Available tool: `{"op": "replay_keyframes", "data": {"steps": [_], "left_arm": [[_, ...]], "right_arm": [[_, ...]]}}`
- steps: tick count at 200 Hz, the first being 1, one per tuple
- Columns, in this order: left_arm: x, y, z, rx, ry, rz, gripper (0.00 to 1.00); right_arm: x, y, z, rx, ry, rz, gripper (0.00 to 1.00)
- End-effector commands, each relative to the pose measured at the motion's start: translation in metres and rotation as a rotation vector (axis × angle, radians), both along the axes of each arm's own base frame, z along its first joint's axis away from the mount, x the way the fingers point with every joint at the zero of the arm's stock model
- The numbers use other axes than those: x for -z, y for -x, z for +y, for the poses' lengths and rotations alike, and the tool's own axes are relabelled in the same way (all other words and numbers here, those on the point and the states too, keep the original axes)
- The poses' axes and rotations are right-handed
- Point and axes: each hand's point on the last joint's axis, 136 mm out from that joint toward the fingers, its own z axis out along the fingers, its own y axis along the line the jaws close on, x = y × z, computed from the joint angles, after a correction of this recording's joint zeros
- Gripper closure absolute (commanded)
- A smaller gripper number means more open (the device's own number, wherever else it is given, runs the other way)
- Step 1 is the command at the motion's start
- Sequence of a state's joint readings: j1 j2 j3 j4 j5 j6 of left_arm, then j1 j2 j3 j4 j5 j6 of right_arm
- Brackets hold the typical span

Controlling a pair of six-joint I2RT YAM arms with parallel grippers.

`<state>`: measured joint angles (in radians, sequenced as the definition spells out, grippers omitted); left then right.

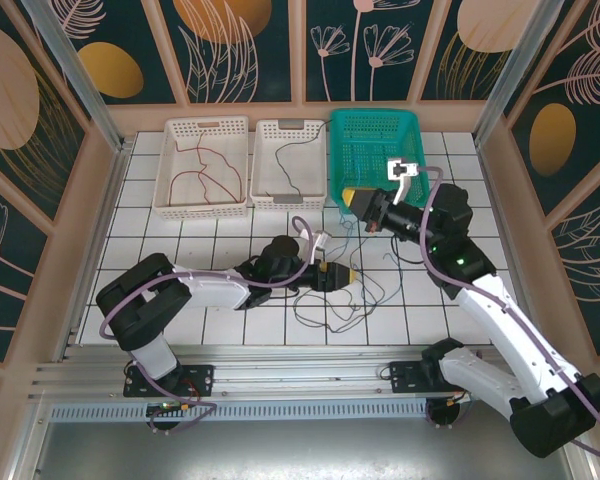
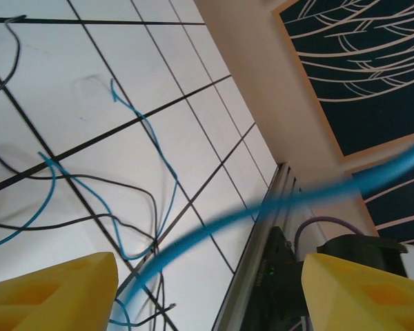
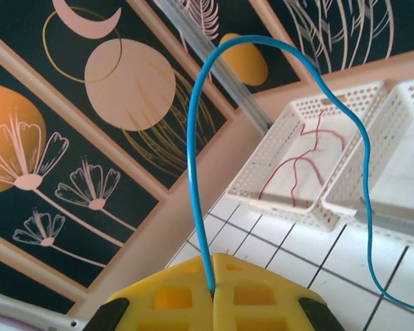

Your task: Untangle the cables

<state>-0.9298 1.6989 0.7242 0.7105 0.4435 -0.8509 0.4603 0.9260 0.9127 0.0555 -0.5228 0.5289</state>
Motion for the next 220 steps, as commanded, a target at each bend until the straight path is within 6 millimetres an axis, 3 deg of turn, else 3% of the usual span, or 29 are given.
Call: {"op": "replay_keyframes", "data": {"steps": [1,54,79,110,131,152,179,220], "left_arm": [[0.005,0.001,0.007,-0.011,-0.033,-0.04,0.31],[0.015,0.003,0.028,-0.055,-0.095,-0.067,0.32],[0.018,0.005,0.036,-0.073,-0.115,-0.074,0.32],[0.011,0.005,0.05,-0.117,-0.11,-0.109,0.35],[0.001,0.004,0.06,-0.151,-0.094,-0.142,0.44],[-0.004,0.01,0.06,-0.129,-0.071,-0.146,0.47],[0.007,0.021,0.058,-0.076,-0.081,-0.102,0.41],[0.035,0.031,0.071,-0.07,-0.141,-0.048,0.36]], "right_arm": [[-0.036,-0.001,-0.011,0.07,0.021,-0.091,1.0],[-0.095,-0.02,-0.036,0.228,0.06,-0.147,1.0],[-0.114,-0.018,-0.031,0.188,0.031,-0.171,1.0],[-0.108,-0.02,-0.02,0.134,0.024,-0.148,1.0],[-0.1,-0.021,-0.016,0.112,0.03,-0.133,1.0],[-0.096,-0.018,-0.015,0.104,0.032,-0.131,1.0],[-0.086,-0.019,-0.016,0.107,0.047,-0.116,1.0],[-0.08,-0.019,-0.021,0.132,0.064,-0.119,1.0]]}}
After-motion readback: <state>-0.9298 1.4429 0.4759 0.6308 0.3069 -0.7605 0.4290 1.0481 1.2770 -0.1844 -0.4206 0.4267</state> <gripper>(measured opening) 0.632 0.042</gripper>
